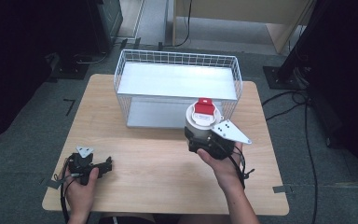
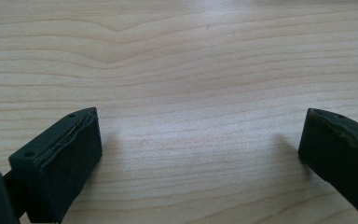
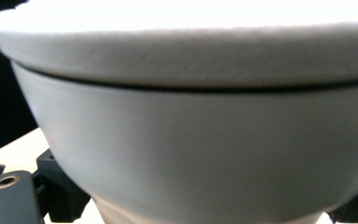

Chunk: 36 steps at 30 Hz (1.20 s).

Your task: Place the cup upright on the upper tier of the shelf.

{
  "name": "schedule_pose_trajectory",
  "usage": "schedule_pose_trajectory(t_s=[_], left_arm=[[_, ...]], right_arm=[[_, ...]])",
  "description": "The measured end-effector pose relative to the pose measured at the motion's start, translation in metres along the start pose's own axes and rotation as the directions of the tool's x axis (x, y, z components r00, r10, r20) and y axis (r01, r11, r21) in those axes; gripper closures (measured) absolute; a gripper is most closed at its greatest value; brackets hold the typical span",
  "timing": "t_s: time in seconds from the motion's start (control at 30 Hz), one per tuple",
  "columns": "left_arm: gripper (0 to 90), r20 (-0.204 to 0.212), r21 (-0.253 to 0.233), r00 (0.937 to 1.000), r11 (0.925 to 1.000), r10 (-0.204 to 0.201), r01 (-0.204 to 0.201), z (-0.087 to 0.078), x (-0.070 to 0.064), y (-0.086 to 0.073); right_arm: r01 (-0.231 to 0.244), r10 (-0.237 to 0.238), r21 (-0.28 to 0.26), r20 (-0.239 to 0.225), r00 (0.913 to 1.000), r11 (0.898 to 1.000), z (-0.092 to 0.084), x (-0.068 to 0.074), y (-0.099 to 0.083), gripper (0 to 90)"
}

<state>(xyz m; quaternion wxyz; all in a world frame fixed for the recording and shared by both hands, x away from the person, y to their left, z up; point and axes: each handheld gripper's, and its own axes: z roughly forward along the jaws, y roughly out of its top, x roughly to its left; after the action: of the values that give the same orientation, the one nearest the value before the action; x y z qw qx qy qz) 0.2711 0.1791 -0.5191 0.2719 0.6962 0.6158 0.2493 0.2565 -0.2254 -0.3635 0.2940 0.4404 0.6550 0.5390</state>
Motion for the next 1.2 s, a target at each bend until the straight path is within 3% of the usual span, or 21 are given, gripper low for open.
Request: schedule_pose_trajectory(t_s=[0.37,0.67,1.0,1.2], left_arm=[[0.0,0.000,0.000,1.0000,1.0000,0.000,0.000,0.000,0.000,0.000],[0.0,0.001,-0.002,1.0000,1.0000,-0.004,0.004,0.000,0.000,0.000],[0.0,0.001,0.000,1.0000,1.0000,-0.002,0.002,0.000,0.000,0.000],[0.0,0.001,-0.001,1.0000,1.0000,-0.003,0.003,0.000,0.000,0.000]], right_arm=[[0.024,-0.023,-0.022,0.022,0.9995,0.999,0.019,-0.008,0.038,9.7],[0.003,-0.001,-0.042,0.053,0.9986,0.999,0.035,-0.020,0.065,9.7],[0.000,0.004,-0.045,0.095,0.9954,0.999,0.055,-0.032,0.082,9.7],[0.002,0.003,-0.049,0.092,0.9957,0.999,0.068,-0.034,0.090,9.7]])
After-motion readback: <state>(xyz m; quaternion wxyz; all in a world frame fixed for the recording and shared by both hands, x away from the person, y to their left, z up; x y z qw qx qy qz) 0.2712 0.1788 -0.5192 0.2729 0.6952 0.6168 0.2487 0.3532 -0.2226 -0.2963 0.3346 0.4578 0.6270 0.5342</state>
